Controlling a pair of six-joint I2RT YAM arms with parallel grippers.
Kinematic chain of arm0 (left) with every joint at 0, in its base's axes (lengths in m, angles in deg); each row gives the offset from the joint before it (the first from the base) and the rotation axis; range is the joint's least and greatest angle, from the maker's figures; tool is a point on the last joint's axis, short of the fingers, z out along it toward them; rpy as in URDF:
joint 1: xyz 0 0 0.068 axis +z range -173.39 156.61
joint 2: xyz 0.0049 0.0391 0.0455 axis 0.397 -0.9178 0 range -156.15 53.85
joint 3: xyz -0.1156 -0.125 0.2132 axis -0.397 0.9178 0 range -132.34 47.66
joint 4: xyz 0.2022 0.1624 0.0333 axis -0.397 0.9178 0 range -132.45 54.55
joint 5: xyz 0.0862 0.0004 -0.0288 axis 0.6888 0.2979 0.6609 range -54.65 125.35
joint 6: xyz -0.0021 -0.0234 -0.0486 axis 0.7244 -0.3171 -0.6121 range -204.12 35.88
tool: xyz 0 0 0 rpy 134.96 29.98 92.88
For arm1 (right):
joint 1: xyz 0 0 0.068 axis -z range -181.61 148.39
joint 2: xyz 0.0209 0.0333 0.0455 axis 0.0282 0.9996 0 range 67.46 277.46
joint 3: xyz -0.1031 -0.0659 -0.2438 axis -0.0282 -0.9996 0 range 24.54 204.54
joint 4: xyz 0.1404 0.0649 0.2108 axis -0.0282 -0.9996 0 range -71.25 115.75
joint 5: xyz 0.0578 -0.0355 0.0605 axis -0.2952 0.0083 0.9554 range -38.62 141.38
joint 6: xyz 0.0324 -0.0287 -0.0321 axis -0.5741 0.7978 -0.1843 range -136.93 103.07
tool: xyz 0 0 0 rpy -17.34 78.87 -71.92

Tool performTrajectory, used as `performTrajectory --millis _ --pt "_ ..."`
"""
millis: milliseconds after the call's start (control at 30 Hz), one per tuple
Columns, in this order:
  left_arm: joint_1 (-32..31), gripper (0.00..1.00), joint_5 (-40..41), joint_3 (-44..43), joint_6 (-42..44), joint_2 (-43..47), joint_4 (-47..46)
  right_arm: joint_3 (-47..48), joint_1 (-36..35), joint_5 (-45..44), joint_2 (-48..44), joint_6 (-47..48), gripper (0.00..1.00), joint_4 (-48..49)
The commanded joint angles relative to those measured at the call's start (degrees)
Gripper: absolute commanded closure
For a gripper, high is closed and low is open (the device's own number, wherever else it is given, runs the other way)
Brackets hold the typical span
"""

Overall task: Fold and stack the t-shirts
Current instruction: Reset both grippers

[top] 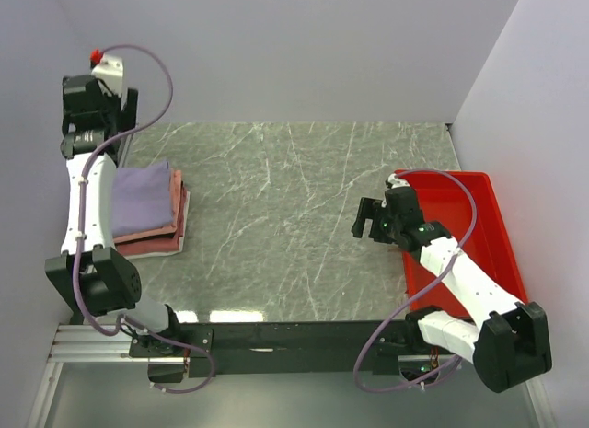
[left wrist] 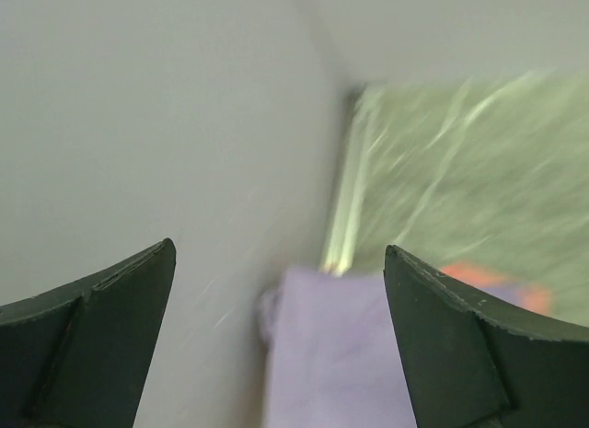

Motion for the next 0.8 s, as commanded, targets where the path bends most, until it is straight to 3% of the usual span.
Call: performTrajectory --millis 0,100,267,400,600,767 --pt "-3.4 0.01 -7.0 -7.4 -9.0 -0.5 2.9 1.7 0.5 -1.1 -2.2 -0.7 0.01 0.3" --pt "-6.6 0.00 -10.6 -9.6 -14.9 -1.2 1.6 1.9 0.5 -1.8 -3.0 -0.8 0.01 0.1" --pt "-15.9 0.00 -12.3 -5.5 -26.8 -0.5 -10.6 1.5 0.6 -3.7 -4.2 -1.3 0.01 0.0" --pt "-23.7 0.01 -14.7 -3.4 -30.0 -1.1 -13.8 1.4 0.5 -3.7 -5.3 -1.7 0.01 0.3" --pt "-39.0 0.01 -2.9 7.2 -32.9 1.8 -19.5 -1.0 0.5 -3.1 -10.4 -2.6 0.00 3.0" --pt "-52.9 0.00 11.7 24.6 -39.1 8.5 -25.4 -4.5 0.4 -4.7 -15.2 -4.4 0.00 4.2"
